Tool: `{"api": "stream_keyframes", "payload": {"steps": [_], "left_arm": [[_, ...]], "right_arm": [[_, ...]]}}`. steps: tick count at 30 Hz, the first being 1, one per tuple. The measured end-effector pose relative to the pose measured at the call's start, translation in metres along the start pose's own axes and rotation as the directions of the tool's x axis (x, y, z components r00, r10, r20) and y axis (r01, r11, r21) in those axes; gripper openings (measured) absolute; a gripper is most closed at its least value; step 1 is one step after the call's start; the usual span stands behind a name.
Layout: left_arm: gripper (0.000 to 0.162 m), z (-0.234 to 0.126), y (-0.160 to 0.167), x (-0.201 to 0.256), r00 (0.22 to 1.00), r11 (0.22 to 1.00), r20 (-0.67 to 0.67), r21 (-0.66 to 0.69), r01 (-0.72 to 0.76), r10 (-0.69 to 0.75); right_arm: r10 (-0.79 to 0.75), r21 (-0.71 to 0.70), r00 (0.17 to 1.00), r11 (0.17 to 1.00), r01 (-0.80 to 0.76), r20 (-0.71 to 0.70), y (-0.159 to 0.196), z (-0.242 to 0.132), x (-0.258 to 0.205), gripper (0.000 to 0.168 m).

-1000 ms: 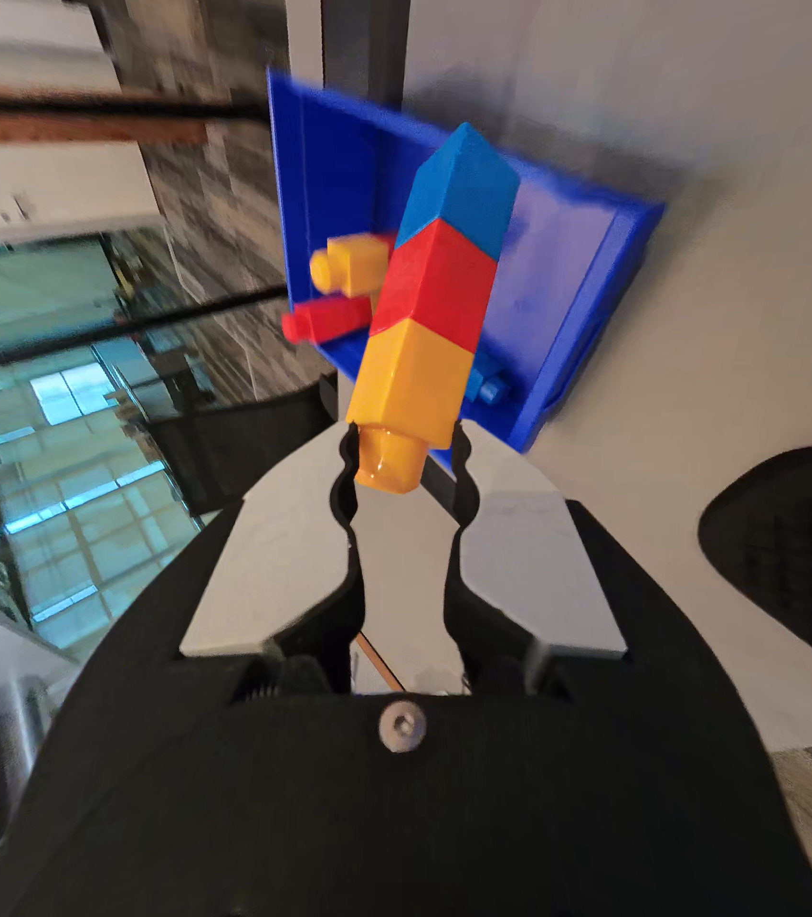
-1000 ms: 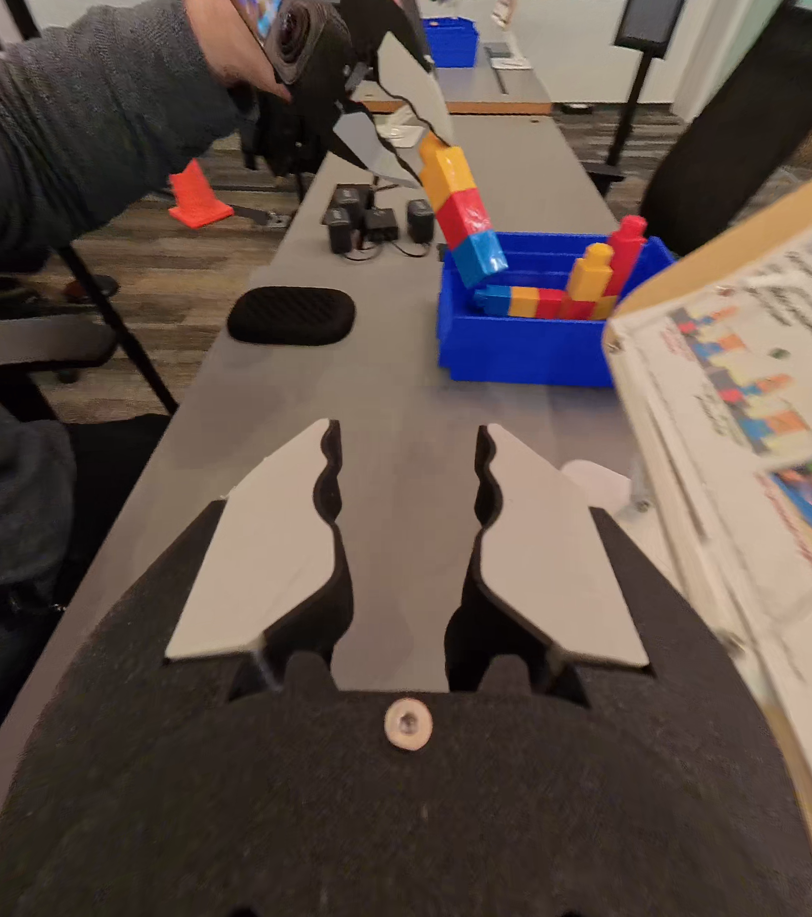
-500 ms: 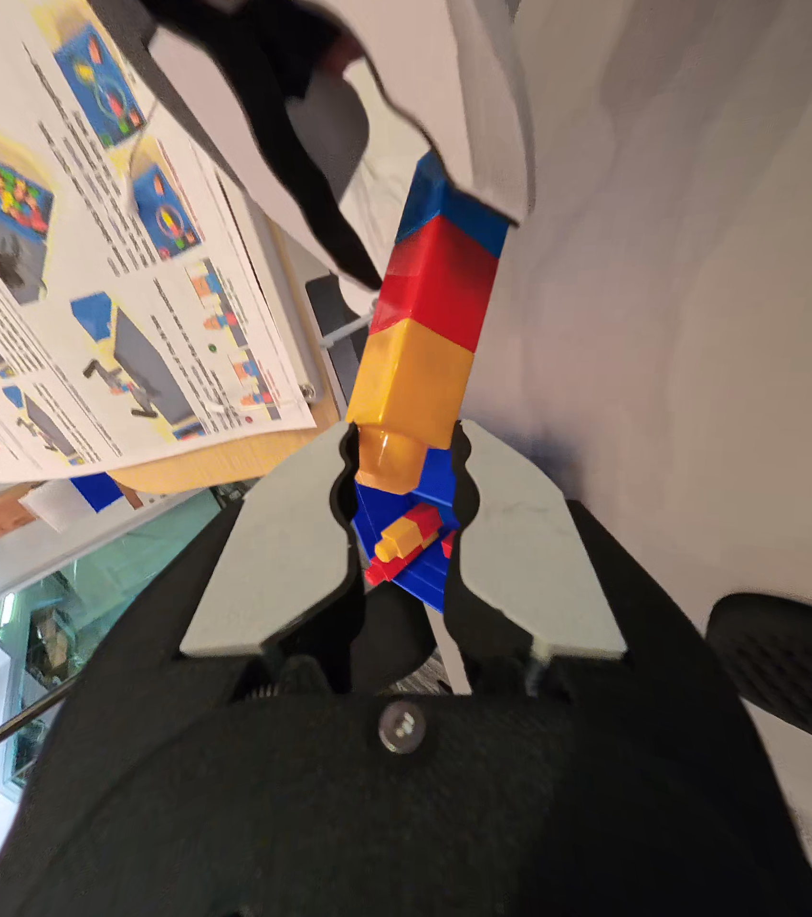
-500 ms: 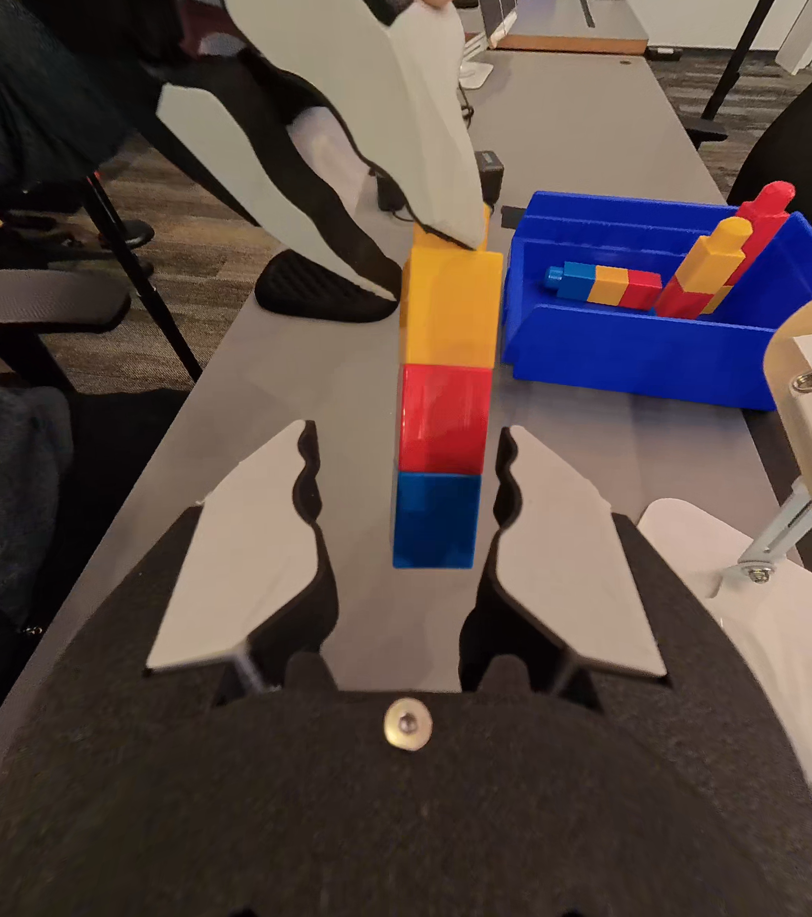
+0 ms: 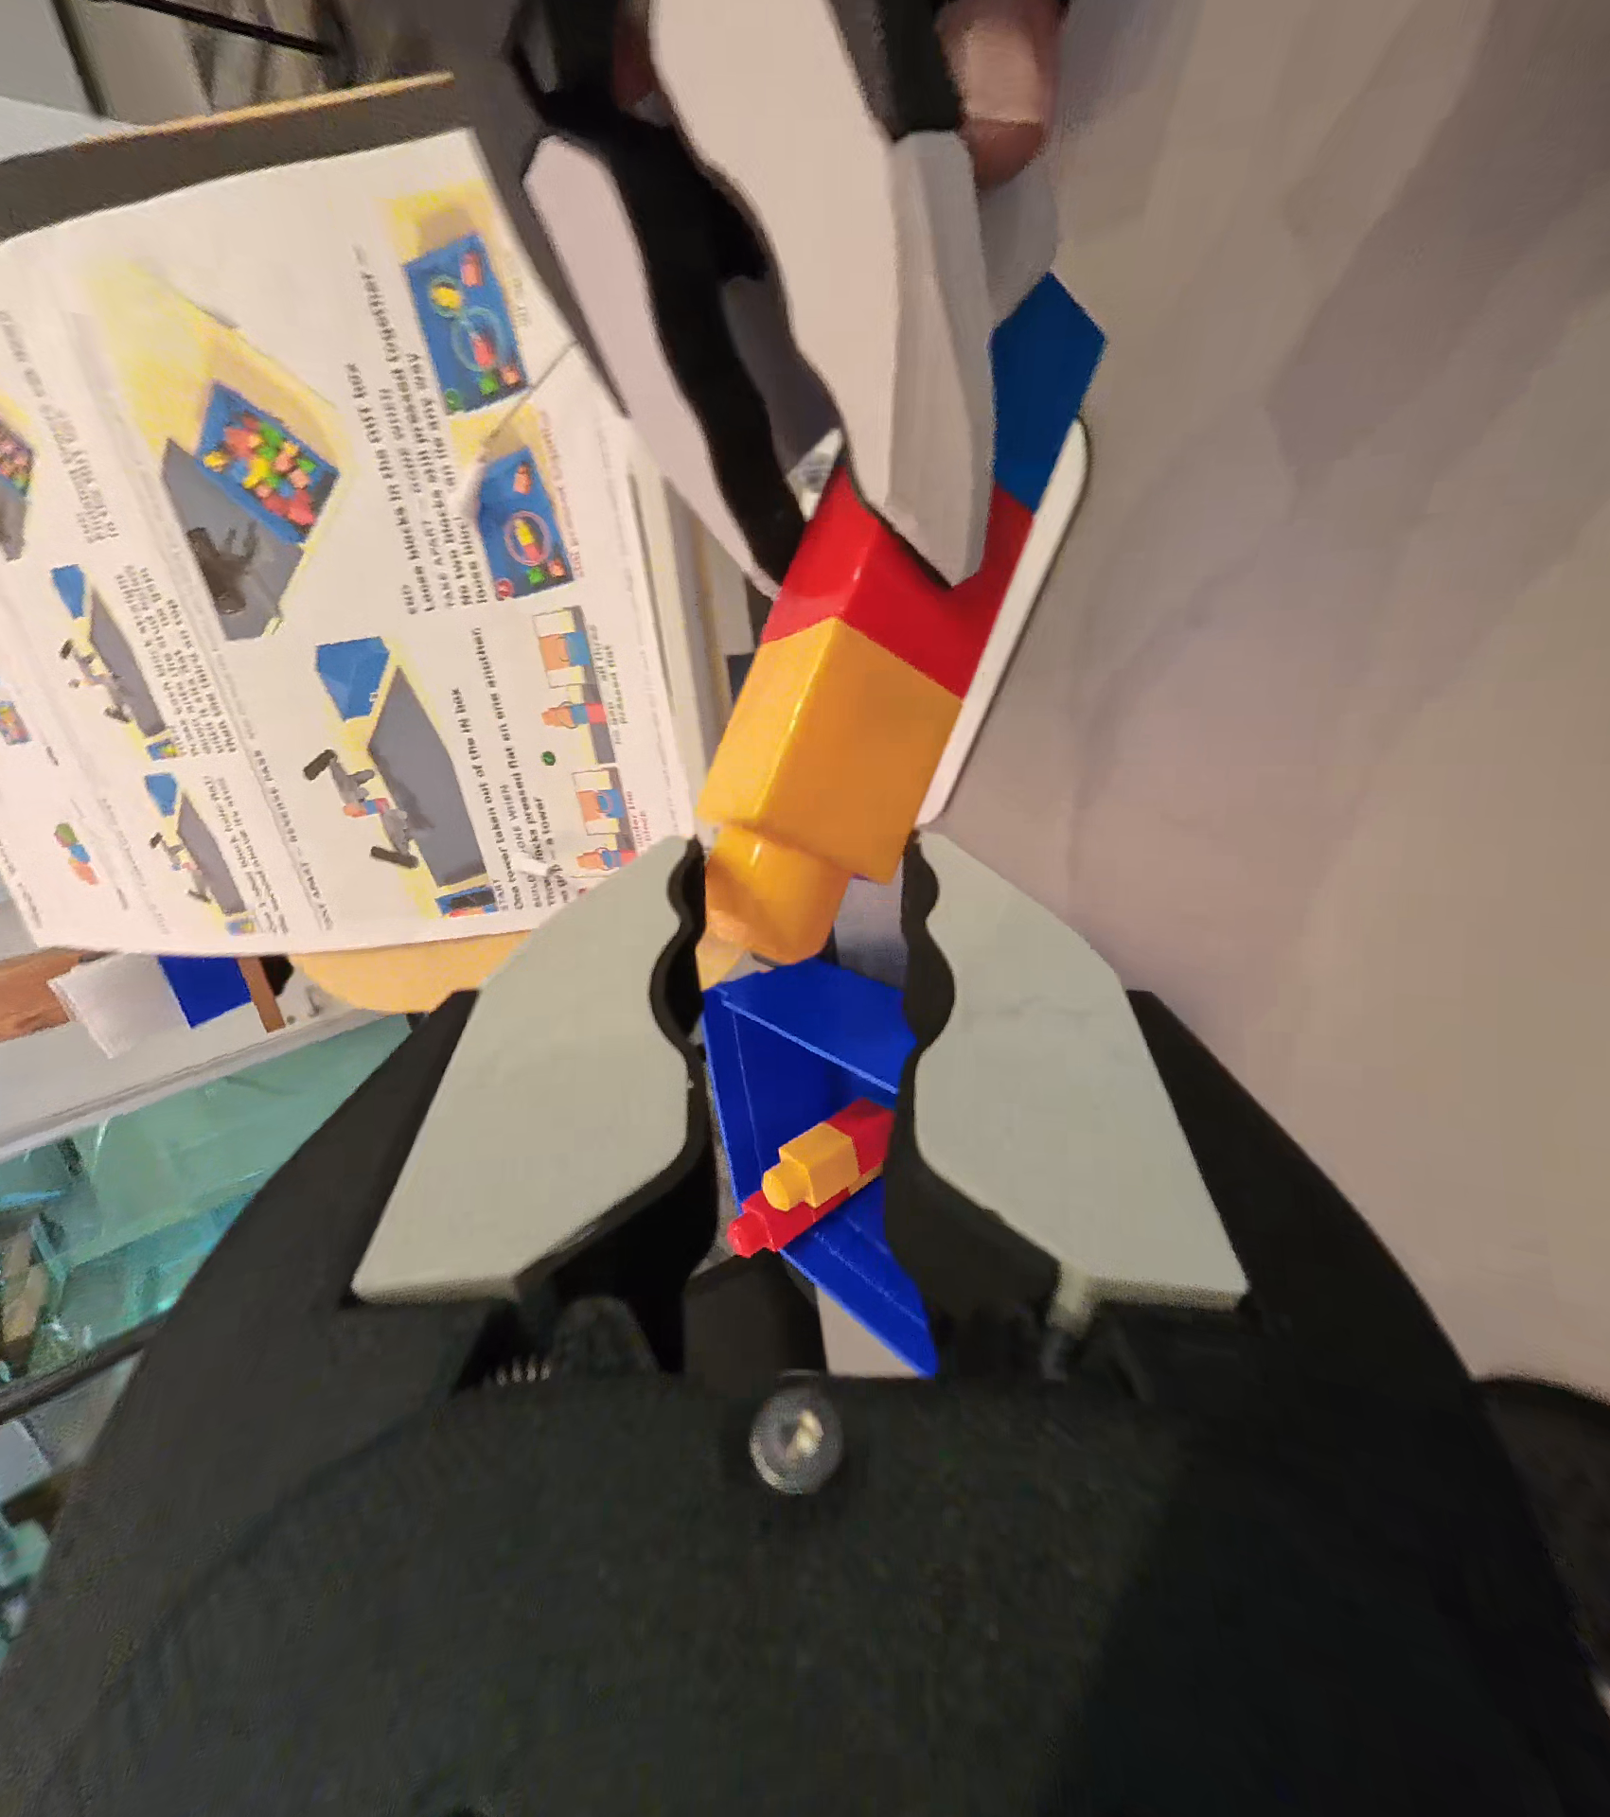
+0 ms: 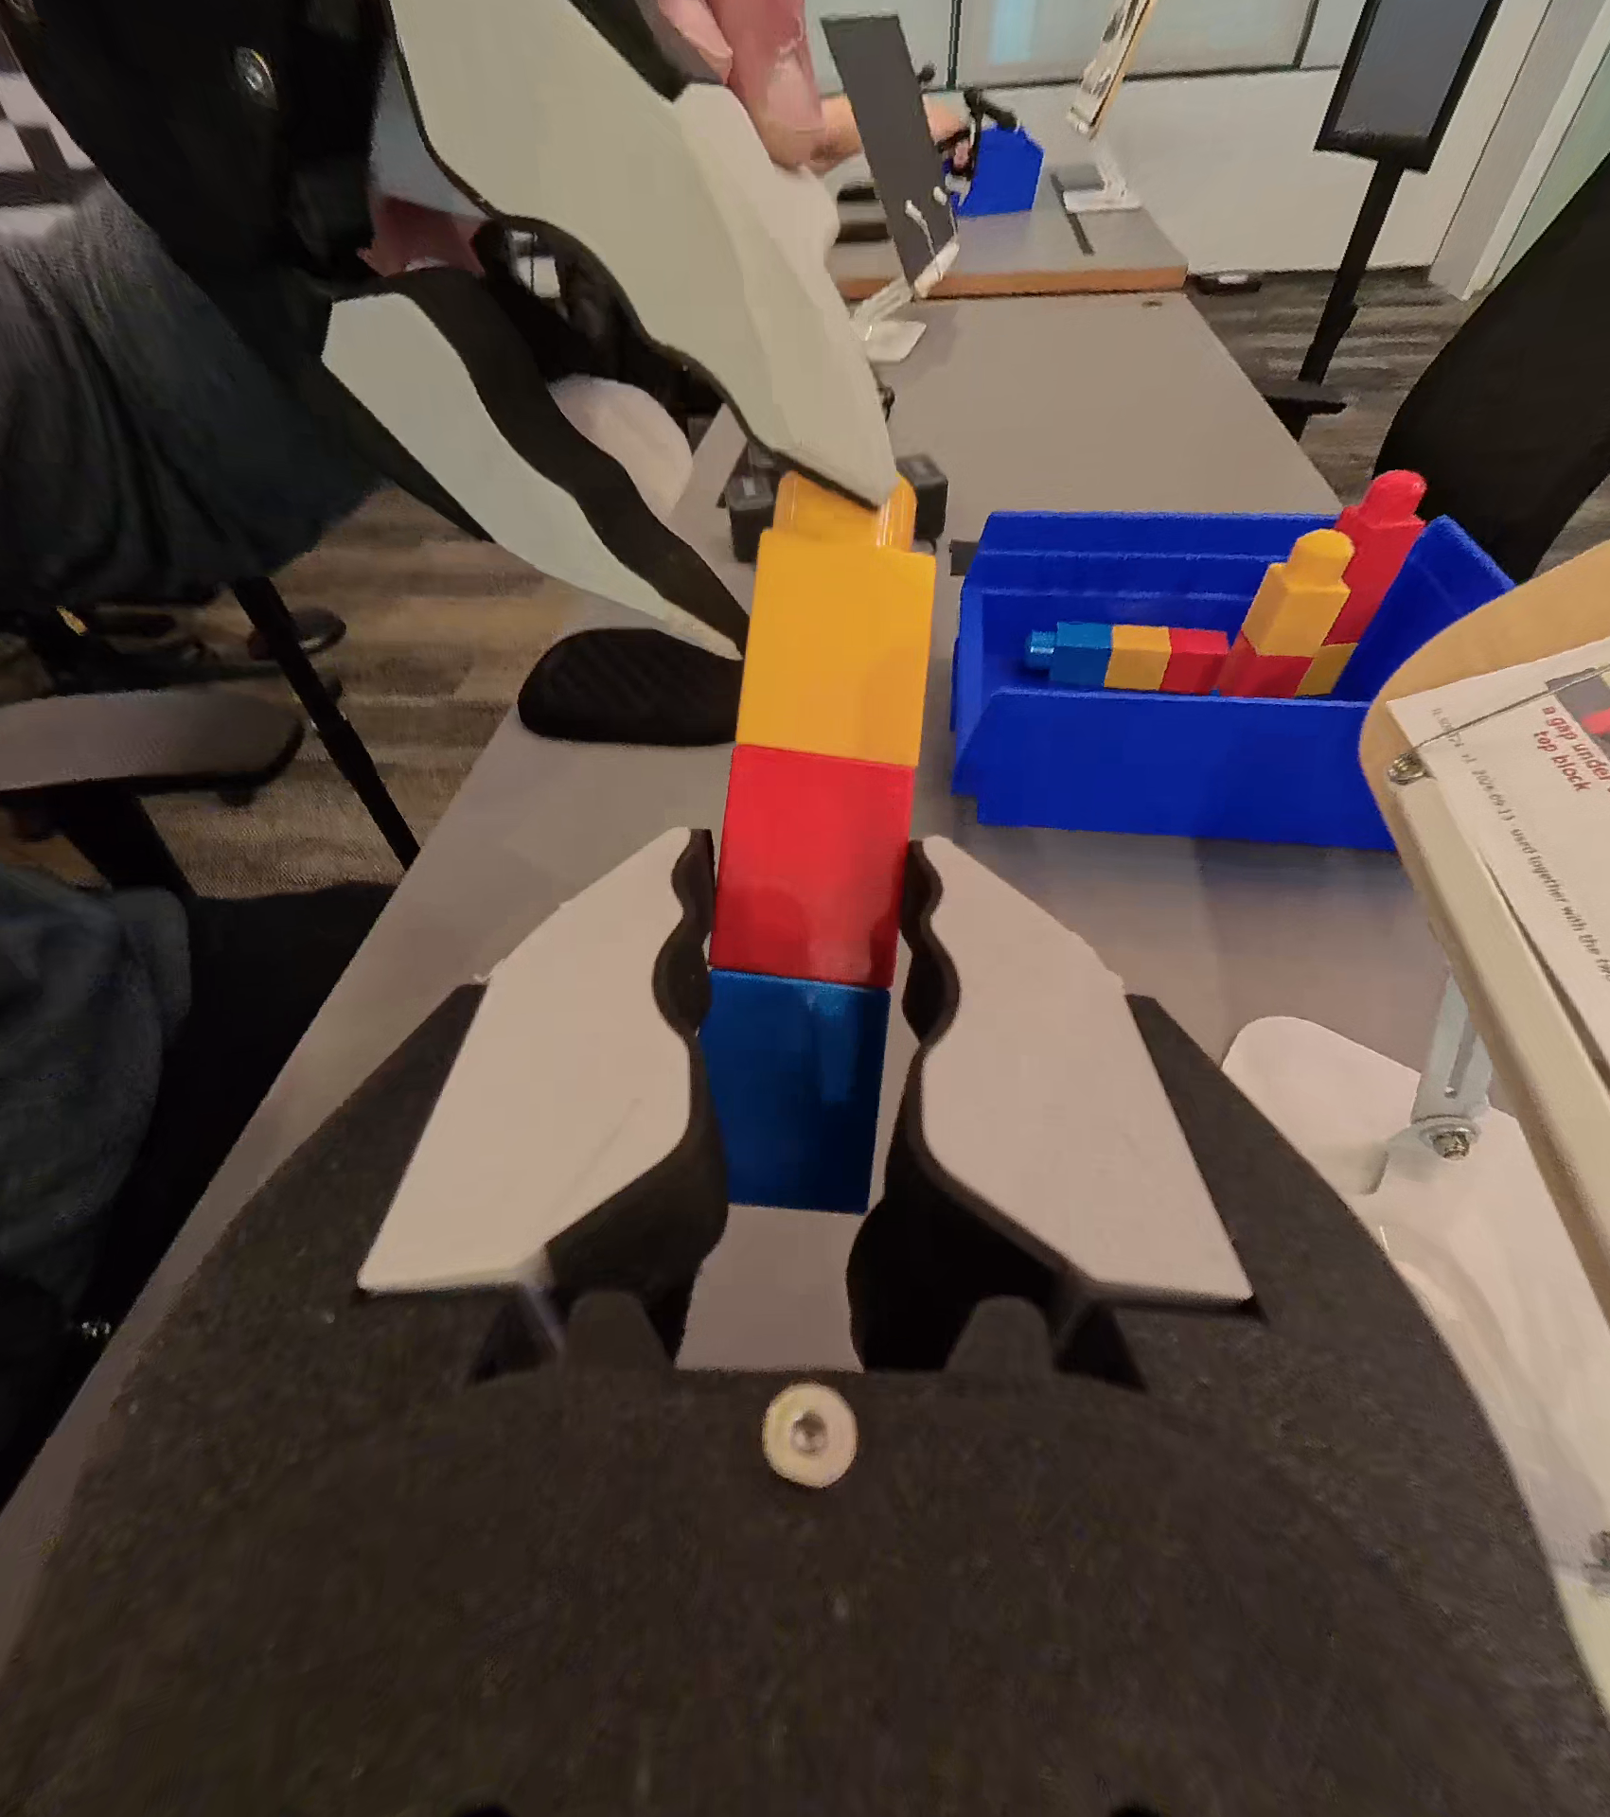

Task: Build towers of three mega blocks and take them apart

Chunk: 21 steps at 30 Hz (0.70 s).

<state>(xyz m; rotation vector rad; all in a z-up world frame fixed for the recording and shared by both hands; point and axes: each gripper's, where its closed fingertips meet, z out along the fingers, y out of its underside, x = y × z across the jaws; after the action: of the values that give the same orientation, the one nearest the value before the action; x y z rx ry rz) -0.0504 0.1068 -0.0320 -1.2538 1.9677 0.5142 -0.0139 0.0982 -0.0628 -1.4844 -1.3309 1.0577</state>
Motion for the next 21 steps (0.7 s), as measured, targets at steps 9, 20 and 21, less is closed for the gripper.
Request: {"api": "stream_keyframes", "payload": {"steps": [9,20,21], "left_arm": [[0.049,0.004,0.010,-0.002,0.836,0.804,-0.118,0.229,0.548,-0.536],[0.049,0.018,-0.069,0.002,0.437,0.125,-0.677,0.458,0.880,-0.593],[0.045,0.019,-0.069,0.001,0.419,0.094,-0.696,0.454,0.886,-0.583]], "right_arm": [[0.055,0.298,0.997,0.952,-0.066,0.046,-0.036,-0.026,0.006,0.036],[0.018,0.468,0.995,0.882,-0.059,0.094,-0.049,-0.027,0.000,0.036],[0.016,0.475,0.995,0.878,-0.060,0.096,-0.050,-0.029,0.000,0.036]]}}
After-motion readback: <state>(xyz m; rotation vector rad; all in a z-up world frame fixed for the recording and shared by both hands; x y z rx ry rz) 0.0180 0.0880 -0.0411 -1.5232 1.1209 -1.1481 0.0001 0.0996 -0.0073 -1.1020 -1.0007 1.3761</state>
